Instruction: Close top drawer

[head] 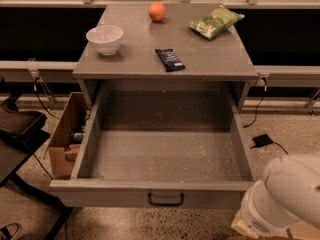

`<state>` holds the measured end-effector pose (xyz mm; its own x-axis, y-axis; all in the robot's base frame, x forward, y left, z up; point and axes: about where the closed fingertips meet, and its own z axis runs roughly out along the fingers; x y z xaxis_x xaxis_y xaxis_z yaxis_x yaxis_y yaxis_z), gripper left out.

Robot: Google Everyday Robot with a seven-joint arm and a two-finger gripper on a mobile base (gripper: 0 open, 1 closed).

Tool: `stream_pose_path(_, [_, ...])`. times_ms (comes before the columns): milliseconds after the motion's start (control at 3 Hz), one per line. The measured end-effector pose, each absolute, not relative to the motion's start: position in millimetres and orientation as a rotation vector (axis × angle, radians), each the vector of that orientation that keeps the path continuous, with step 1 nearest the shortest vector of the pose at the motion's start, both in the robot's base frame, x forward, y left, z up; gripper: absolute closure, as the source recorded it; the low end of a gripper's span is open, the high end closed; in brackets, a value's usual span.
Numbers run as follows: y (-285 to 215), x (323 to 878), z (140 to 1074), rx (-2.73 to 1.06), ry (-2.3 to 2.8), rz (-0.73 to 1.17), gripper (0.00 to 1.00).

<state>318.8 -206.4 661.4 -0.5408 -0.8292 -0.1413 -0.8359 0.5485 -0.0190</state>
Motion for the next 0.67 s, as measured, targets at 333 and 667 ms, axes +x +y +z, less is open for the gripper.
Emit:
stream_pose_path(333, [-198.7, 312.0, 626.9, -1.421, 2.647, 0.092, 1.0])
stream_pose_path(667, [-193.3, 336.4, 612.9, -1.392, 2.59, 0.019, 1.0])
